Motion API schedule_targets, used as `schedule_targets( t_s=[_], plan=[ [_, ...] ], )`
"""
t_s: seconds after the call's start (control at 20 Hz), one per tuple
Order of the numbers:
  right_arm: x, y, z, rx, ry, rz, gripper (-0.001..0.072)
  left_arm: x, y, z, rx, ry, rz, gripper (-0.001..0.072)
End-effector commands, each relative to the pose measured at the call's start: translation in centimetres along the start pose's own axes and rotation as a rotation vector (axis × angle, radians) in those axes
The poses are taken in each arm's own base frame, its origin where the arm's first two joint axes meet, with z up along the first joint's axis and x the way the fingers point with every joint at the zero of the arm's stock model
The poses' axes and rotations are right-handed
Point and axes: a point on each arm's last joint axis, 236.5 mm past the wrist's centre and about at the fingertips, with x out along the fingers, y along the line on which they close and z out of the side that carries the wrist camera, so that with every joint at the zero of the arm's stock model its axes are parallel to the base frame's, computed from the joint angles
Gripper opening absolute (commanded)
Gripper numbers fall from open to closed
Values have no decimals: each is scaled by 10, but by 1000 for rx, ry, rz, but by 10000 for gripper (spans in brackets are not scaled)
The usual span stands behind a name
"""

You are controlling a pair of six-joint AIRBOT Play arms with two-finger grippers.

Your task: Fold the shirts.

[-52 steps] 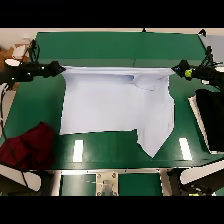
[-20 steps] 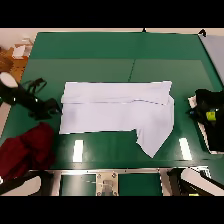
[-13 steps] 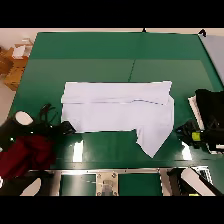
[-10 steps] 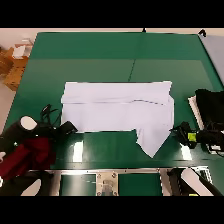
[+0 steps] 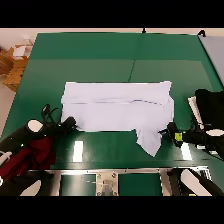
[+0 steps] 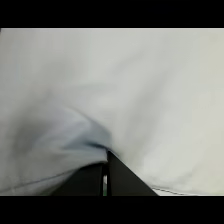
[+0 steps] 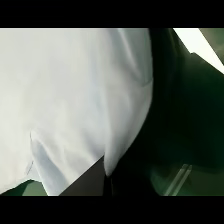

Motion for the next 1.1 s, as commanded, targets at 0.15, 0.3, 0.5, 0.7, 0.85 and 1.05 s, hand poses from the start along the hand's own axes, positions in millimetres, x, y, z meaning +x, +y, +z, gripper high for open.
schedule_targets(
  t_s=[0.15,0.3,0.5,0.7,0.85,1.05],
  plan=[
    [-23,-4,12,-120,11,-118,12,-10,2,-20,145,125,63,22],
    [-41,-21,15,-115,6,-232,11,-22,3,-20,192,154,112,22],
    [-50,-32,11,-121,21,-294,11,-44,10,-20,251,170,185,22],
    [-78,17,33,-157,-25,-208,11,-58,-15,-10,286,162,154,22],
    [-110,77,53,-235,-103,-98,12,-80,-63,19,360,73,82,21],
    [-118,137,87,-330,-216,-17,12,-77,-107,65,459,30,58,22]
  ],
)
